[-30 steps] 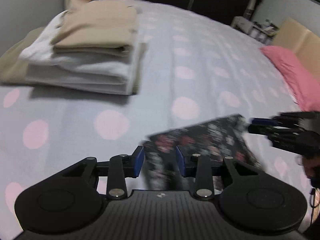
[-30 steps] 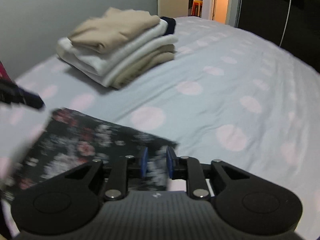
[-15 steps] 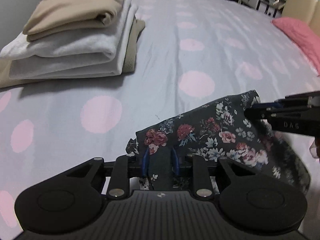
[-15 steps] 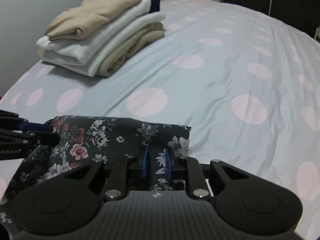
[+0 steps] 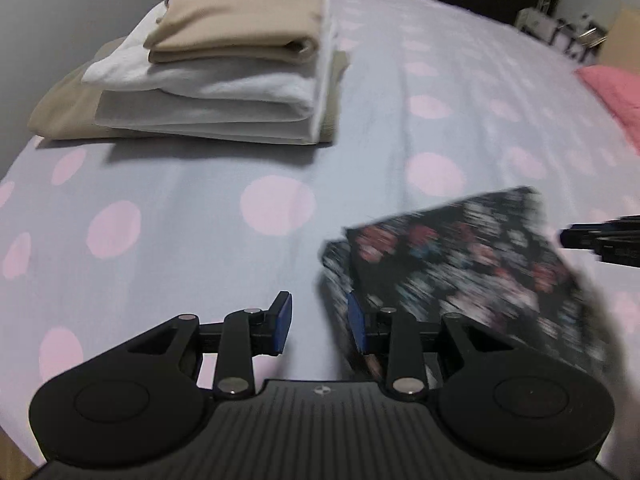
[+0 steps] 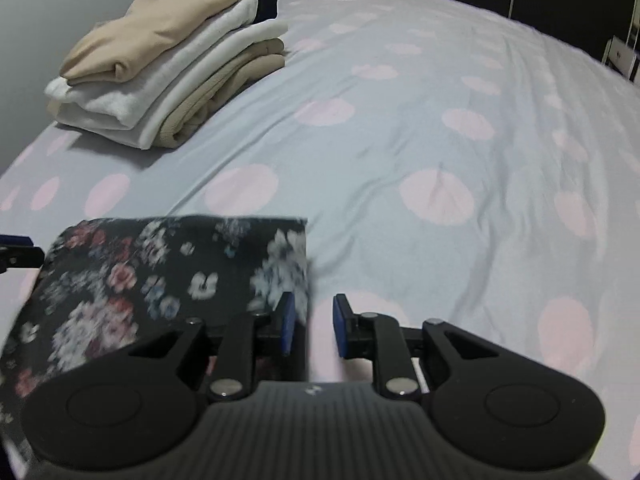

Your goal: Fold clothes

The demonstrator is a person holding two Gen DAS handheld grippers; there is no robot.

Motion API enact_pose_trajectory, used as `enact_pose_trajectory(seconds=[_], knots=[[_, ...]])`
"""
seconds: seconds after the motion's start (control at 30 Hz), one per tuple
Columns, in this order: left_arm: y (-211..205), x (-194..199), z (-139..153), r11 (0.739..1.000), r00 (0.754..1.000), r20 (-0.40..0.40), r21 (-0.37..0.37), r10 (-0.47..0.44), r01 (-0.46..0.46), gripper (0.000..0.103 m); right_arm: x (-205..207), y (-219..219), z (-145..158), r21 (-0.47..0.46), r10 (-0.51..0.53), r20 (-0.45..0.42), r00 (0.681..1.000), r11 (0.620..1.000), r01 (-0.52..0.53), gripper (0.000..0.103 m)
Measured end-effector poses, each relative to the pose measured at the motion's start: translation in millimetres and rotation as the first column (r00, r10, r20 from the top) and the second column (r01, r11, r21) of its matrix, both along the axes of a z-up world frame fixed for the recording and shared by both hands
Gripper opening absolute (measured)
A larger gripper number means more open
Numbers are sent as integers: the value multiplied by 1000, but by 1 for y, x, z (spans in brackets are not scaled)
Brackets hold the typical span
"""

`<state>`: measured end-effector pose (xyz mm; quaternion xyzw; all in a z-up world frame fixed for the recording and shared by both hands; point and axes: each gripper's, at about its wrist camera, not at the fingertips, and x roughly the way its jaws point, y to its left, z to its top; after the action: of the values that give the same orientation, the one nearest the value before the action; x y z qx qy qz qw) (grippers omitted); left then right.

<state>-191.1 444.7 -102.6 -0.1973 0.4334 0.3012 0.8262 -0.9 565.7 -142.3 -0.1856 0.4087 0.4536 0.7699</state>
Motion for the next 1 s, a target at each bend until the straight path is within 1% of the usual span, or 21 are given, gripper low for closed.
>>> enact_pose_trajectory(seconds=[0.07, 0.13, 0.17, 0.2, 0.23, 0.3, 0.33, 0.47, 0.5, 0.6, 0.67, 0.7, 0.73, 0.8, 0.87, 0.93, 0.97, 1.0], knots=[[-16, -16, 10, 999, 999, 42, -35, -4, 6, 29, -6, -13, 6, 5, 14, -14, 1000, 1000, -14, 24], [-32, -31, 13, 996, 996, 86, -89, 18, -11, 33, -13, -26, 11, 13, 23, -28, 999, 1000, -23, 31], [-40, -38, 12, 993, 994, 100, -113, 34, -23, 38, -17, -32, 14, 19, 26, -35, 999, 1000, -25, 33], [-49, -44, 9, 991, 993, 103, -131, 50, -37, 39, -21, -39, 16, 25, 27, -46, 999, 999, -26, 36], [-57, -50, 7, 988, 993, 99, -145, 61, -46, 39, -24, -45, 18, 30, 29, -57, 998, 999, -28, 36], [-71, -58, -1, 984, 996, 67, -170, 62, -50, 39, -32, -58, 20, 27, 47, -59, 997, 999, -45, 38], [-76, -61, -5, 982, 997, 53, -183, 60, -50, 39, -36, -65, 20, 18, 59, -52, 997, 998, -58, 40], [-93, -63, -21, 972, 999, 24, -231, 47, -40, 39, -51, -89, 12, -22, 113, -47, 993, 993, -114, 42], [-96, -61, -26, 970, 999, 16, -239, 43, -37, 39, -53, -93, 9, -33, 131, -54, 990, 991, -133, 46], [-103, -55, -40, 965, 1000, -5, -260, 29, -29, 39, -64, -104, -1, -78, 211, -58, 976, 973, -215, 52], [-104, -51, -44, 966, 1000, -14, -259, 17, -20, 39, -72, -110, -6, -101, 273, -50, 961, 956, -277, 54], [-105, -50, -45, 967, 1000, -17, -254, 7, -11, 39, -75, -112, -9, -113, 305, -41, 951, 945, -308, 55], [-105, -48, -47, 968, 1000, -20, -251, -1, -4, 39, -79, -114, -14, -133, 335, -20, 942, 933, -335, 59], [-106, -45, -50, 969, 1000, -25, -248, -16, 9, 28, -83, -117, -23, -171, 369, 29, 929, 917, -359, 61], [-107, -43, -52, 967, 999, -24, -253, -21, 14, 23, -86, -117, -32, -203, 398, 70, 915, 903, -378, 61], [-108, -40, -53, 966, 999, -23, -257, -26, 20, 19, -83, -114, -39, -204, 397, 66, 915, 903, -377, 53], [-109, -40, -53, 966, 999, -20, -256, -29, 23, 15, -82, -112, -43, -206, 397, 65, 916, 903, -377, 47], [-110, -41, -51, 968, 999, -14, -250, -32, 28, 10, -82, -109, -46, -211, 399, 66, 915, 901, -378, 25]])
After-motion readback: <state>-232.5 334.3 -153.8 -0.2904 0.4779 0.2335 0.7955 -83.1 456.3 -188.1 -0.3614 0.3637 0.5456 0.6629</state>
